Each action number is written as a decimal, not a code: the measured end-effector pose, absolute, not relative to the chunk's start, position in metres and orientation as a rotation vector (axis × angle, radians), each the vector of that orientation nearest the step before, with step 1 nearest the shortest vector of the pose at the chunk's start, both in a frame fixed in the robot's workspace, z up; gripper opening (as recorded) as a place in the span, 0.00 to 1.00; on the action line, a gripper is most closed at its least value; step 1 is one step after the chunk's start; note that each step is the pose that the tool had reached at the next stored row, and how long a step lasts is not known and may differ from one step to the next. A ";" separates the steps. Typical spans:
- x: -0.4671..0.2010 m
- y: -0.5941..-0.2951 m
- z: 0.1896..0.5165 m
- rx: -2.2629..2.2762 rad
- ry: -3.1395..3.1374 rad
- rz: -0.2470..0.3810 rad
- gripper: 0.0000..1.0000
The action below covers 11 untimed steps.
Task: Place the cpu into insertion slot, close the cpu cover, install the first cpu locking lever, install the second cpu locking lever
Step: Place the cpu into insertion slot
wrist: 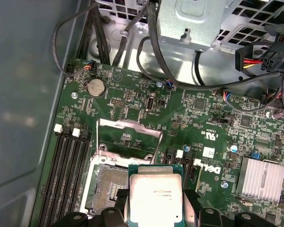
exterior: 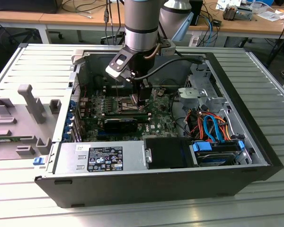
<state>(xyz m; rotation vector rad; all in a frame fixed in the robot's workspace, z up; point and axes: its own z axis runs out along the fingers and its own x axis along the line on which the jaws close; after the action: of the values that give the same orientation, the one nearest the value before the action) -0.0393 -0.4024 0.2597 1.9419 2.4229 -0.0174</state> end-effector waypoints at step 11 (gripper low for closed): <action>-0.039 -0.402 0.260 1.958 2.410 -0.018 0.54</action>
<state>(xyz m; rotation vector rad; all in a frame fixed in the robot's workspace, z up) -0.0393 -0.4024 0.2597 1.9578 2.4100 -0.0178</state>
